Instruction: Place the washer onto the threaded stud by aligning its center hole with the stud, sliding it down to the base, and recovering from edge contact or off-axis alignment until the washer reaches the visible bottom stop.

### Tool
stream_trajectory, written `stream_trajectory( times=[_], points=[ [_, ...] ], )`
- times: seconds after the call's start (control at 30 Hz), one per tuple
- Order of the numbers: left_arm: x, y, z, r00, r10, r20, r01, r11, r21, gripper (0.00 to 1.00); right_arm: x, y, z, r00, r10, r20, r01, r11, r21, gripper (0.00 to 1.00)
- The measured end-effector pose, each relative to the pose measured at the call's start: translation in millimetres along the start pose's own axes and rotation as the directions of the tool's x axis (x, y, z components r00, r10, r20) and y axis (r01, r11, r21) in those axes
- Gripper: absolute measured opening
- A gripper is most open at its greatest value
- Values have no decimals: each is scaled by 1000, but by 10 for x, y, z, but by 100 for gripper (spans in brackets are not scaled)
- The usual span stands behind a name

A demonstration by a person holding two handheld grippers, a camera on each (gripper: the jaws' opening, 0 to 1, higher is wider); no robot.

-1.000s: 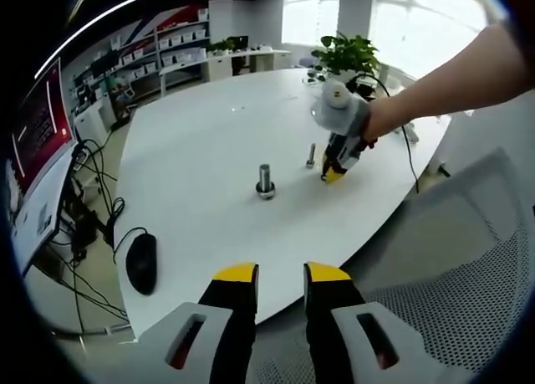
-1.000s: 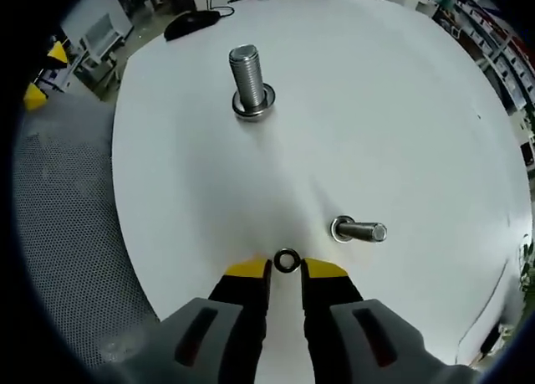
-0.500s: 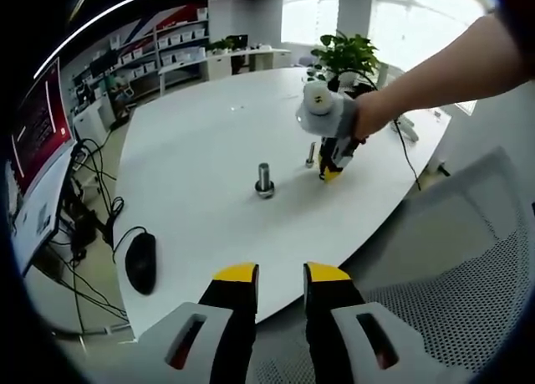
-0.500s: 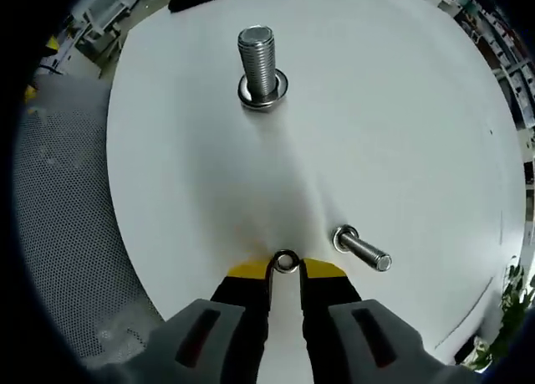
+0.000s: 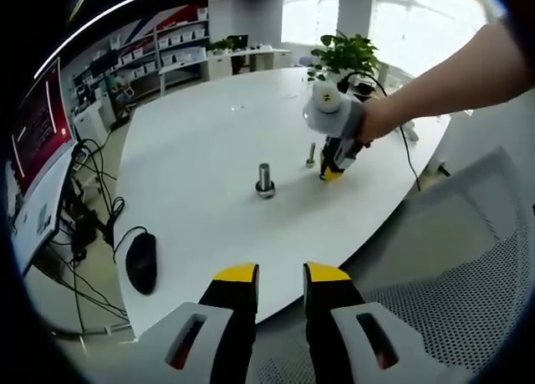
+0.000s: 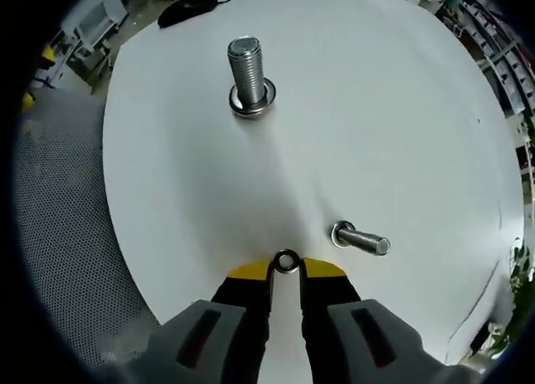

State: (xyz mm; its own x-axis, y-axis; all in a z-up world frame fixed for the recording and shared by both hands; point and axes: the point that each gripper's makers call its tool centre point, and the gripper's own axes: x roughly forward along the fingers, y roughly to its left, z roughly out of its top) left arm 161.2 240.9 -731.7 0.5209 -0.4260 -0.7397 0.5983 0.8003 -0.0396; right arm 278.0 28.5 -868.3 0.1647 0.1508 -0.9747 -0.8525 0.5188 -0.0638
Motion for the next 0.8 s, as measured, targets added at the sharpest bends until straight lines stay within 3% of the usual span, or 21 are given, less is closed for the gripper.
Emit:
stream_trajectory(
  times=[0.2, 0.33, 0.8],
  points=[
    [4, -3, -5, 1000, -2, -3, 2, 1000, 2, 19, -13, -8, 4, 996, -1, 86, -4, 998, 64, 14],
    [6, -2, -10, 1000, -2, -5, 2, 1000, 0, 19, -10, -23, 3, 994, -4, 110, -7, 995, 97, 14],
    [4, 6, -15, 1000, 3, -7, -3, 1000, -2, 19, -127, -119, 20, 990, -27, 140, 9, 992, 127, 14]
  ],
)
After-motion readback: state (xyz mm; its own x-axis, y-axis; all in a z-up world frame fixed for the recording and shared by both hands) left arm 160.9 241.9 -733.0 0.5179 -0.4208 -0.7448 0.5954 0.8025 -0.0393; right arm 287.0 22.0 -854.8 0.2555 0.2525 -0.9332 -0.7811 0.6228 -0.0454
